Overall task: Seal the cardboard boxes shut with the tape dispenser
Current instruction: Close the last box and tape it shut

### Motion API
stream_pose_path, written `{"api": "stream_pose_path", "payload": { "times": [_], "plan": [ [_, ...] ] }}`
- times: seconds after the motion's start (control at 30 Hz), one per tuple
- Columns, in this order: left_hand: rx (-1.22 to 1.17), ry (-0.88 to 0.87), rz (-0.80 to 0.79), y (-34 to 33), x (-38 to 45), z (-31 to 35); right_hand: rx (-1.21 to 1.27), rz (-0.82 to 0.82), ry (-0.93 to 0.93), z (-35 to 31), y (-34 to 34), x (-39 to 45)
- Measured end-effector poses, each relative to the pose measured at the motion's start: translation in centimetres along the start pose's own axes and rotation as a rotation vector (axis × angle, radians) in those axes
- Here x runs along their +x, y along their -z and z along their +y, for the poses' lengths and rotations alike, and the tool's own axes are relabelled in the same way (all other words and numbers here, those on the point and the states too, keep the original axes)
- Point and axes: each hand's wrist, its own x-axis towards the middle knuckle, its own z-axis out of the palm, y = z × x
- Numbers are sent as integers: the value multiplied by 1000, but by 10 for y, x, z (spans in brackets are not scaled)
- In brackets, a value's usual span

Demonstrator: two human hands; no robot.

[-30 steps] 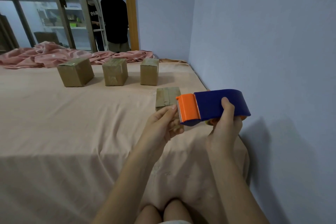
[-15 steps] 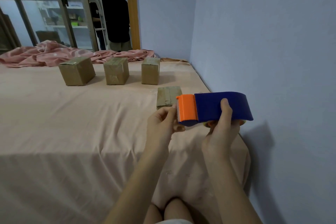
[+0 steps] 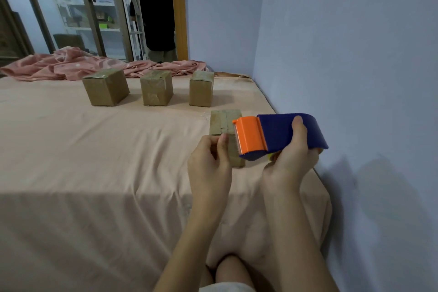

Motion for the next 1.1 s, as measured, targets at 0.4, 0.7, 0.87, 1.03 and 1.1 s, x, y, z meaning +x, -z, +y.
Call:
{"api": "stream_pose_path", "payload": {
  "times": [0.4, 0.7, 0.87, 1.03, 1.1],
  "plan": [
    [145, -78, 96, 22, 0, 13, 111, -68, -199, 1, -16, 8],
    [246, -176, 174, 73, -3, 23, 188, -66, -37, -31, -17, 28],
    [142, 120, -47, 64, 42, 1, -44, -160, 354, -38, -17, 17],
    [87, 237, -202, 57, 67, -26, -215, -145, 561, -27, -23, 22],
    [91, 234, -217, 51, 74, -33, -307, -171, 603, -21, -25, 25]
  ]
}}
